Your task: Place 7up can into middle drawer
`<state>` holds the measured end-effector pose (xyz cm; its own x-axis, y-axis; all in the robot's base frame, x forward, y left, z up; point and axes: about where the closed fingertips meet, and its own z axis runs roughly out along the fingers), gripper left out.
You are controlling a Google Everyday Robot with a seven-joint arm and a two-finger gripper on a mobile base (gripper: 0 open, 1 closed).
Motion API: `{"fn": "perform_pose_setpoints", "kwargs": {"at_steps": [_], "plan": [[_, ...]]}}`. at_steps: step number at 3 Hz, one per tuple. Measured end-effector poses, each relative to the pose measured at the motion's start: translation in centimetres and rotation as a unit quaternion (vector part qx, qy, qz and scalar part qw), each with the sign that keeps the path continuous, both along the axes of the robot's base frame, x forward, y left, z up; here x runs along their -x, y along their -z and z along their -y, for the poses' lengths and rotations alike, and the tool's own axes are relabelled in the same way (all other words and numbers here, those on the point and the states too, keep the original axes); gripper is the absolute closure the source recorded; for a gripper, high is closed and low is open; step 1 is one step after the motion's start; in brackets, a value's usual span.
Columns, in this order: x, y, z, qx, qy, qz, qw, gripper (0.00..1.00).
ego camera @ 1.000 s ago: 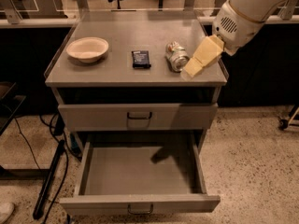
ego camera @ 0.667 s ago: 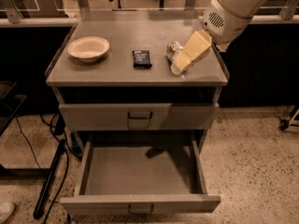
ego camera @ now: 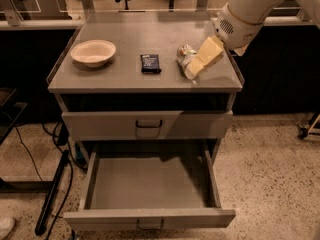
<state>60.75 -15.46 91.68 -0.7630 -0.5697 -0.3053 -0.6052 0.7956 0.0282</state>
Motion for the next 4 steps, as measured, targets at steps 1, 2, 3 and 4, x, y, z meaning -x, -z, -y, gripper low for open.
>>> {"fn": "perform_pose_setpoints", "kwargs": {"at_steps": [1,2,3,4], "plan": [[-0.2,-0.1,-0.3,-0.008,0.001,-0.001,1.0,0.0],[-1.3,0.5,-0.3,-0.017,0.037,-0.028,0.9988,0.0],[-2.6,0.9,0.1,-0.014,0.076,-0.039,0.9962,0.0],[-2.7,0.9,0.1,-0.014,0.076,-0.039,0.9962,0.0]]}}
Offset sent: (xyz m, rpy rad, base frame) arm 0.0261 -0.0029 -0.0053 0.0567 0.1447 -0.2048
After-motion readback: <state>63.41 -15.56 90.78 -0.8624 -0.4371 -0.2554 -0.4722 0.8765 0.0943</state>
